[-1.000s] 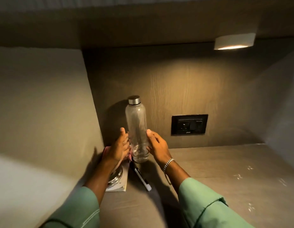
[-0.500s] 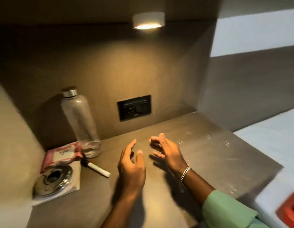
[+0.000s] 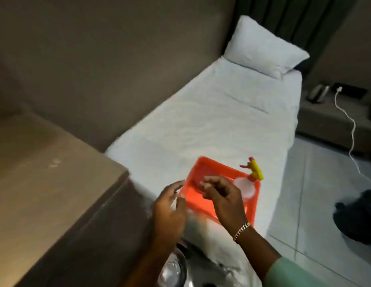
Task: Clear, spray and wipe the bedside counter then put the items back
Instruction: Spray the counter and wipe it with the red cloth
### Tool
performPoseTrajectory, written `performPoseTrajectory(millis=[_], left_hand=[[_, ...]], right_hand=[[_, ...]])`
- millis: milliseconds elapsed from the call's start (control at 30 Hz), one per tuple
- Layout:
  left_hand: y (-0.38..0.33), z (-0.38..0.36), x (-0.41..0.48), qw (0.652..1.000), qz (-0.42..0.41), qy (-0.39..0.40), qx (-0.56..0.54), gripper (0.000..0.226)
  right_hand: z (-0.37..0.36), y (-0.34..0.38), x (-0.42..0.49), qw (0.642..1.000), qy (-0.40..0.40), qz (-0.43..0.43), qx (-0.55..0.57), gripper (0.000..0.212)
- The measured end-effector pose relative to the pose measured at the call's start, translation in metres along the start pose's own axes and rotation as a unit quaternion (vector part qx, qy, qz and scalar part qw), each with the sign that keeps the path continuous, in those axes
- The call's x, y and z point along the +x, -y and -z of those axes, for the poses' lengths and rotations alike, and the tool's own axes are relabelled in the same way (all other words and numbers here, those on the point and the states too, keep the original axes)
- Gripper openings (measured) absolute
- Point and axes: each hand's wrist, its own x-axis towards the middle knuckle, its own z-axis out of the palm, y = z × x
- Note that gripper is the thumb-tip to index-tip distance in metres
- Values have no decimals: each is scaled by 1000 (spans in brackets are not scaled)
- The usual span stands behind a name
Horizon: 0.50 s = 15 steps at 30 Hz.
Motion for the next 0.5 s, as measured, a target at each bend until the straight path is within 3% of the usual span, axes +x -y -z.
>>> performPoseTrajectory(millis=[167,267,333,400,500], left_hand=[[93,-113,19,973,30,127,189,42],[147,-139,19,922,17,204,330,49],[177,-148,16,870,-34,235,432,50],[193,-152,13,835,-73,240,490,54],[207,-154,11,824,-85,230,510,62]], right_hand=[[99,-91,42,985,-74,-66,-138,25],[131,-130,57,965,-186,-105,-152,25],[145,-152,77,955,-230,-103,-157,40],[151,-162,104,959,-234,-77,-143,53],[145,-164,150,976,-173,15,-134,54]])
